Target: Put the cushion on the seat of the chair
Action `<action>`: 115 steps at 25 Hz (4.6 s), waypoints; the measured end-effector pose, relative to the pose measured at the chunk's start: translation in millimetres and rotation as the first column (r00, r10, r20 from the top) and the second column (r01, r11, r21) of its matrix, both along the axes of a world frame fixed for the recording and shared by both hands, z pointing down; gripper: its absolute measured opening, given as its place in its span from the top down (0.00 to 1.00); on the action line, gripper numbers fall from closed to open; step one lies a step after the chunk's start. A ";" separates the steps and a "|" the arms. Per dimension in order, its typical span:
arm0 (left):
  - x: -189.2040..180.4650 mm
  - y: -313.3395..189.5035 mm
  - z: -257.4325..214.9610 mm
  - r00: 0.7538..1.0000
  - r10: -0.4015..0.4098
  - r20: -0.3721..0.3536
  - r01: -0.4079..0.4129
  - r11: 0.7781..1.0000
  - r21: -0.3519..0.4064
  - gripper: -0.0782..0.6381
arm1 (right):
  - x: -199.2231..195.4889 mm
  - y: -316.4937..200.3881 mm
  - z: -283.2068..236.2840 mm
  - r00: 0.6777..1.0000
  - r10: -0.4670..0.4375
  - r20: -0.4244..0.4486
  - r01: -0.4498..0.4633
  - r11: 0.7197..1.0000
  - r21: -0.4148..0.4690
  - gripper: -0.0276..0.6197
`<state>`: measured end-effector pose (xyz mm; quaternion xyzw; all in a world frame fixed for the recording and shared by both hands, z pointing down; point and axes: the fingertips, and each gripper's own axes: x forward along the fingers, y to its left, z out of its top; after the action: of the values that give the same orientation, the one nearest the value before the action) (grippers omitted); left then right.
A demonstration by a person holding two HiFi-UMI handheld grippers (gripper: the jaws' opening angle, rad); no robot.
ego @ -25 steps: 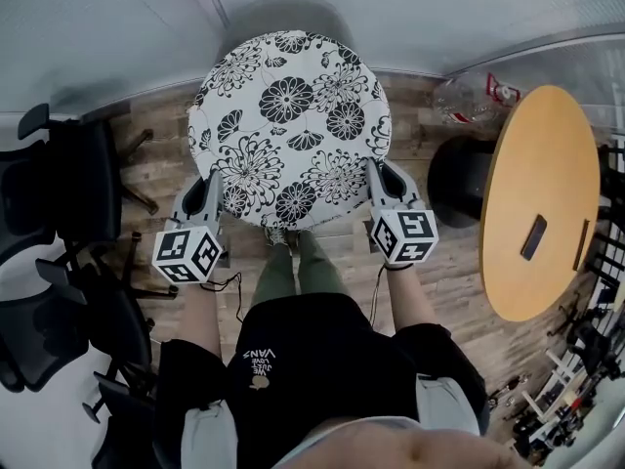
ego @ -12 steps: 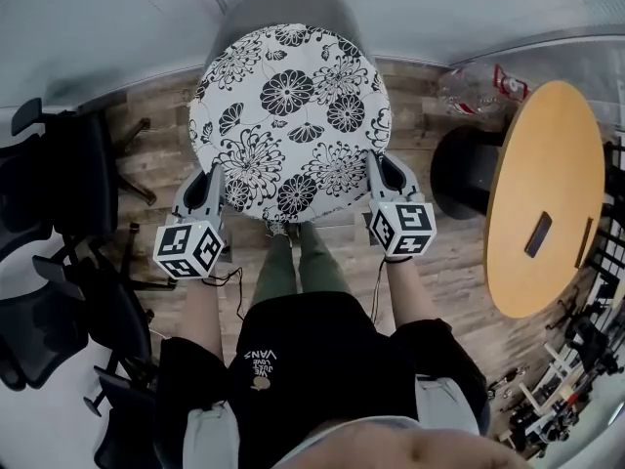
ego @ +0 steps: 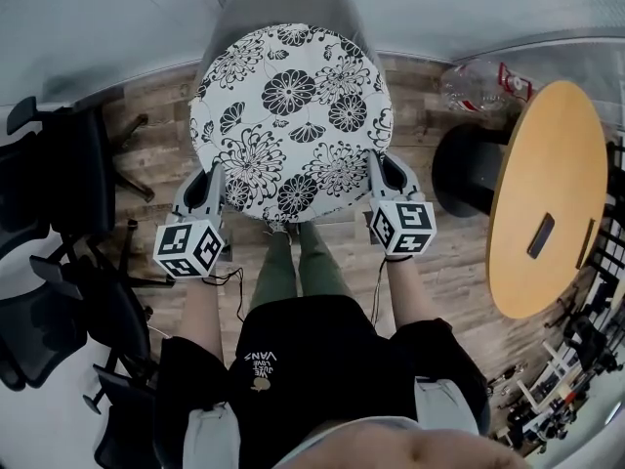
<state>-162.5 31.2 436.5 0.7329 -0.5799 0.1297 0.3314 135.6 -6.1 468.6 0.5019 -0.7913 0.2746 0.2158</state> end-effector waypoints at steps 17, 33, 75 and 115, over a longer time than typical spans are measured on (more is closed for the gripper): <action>-0.9 -0.3 -15.5 1.000 -0.006 -0.025 0.006 1.000 -0.014 0.83 | -3.7 -0.4 -11.6 0.999 0.021 -0.024 -0.022 0.999 -0.033 0.91; 1.2 -4.1 -16.1 0.999 -0.016 -0.043 0.014 0.999 -0.040 0.83 | -1.6 -8.0 -11.6 0.997 0.014 -0.076 -0.019 0.998 -0.067 0.91; 4.9 7.5 57.5 0.996 -0.055 -0.076 0.041 0.985 -0.168 0.83 | 2.0 0.4 57.4 0.993 0.024 -0.117 -0.043 0.985 -0.166 0.91; -4.4 18.0 146.7 0.991 -0.131 -0.021 0.121 0.960 -0.253 0.83 | 4.8 11.0 137.3 0.982 0.004 -0.190 -0.049 0.972 -0.230 0.91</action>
<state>-166.9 49.3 583.2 0.6489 -0.5980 0.1668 0.4399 140.5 5.0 605.9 0.5072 -0.7227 0.3201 0.3435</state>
